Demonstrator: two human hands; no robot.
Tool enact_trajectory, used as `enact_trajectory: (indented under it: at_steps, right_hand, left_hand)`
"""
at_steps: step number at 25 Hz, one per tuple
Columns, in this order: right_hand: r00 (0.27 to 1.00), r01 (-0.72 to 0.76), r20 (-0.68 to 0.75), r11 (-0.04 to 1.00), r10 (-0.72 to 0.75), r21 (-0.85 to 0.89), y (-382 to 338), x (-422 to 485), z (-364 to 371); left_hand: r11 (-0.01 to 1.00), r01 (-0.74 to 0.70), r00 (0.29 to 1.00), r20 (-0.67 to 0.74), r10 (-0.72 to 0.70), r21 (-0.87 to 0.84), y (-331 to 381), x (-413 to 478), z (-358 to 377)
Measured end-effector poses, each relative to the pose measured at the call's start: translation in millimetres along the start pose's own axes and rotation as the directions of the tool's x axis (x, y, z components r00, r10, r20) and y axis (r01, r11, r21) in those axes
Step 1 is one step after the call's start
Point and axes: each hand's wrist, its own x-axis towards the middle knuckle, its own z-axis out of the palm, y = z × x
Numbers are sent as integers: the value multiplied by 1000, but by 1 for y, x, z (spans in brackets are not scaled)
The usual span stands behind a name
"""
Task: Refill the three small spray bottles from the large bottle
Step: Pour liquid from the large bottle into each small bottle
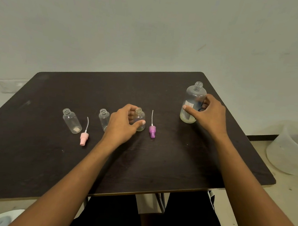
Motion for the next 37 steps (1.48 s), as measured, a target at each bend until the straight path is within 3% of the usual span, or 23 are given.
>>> enact_trajectory:
  at_steps: [4,14,24,37]
  right_hand:
    - [999,34,-21,999,-34,4,-8,-2,-6]
    - [974,225,-19,973,-225,46,-65,2,-39]
    - [933,356,97,928,-346,-109,-77,-10,-55]
    - [840,539,142,774,-524,-332,-94,-17,-57]
  left_hand:
    - [997,-15,999,-33,12,-73,5,0,-5]
    - [956,-208,976,-100,191,-206,46,2,-22]
    - [911,-235,971,-124,205,-340,61,-11,-23]
    - [899,-273,961,-127,244,-341,68,-25,-26]
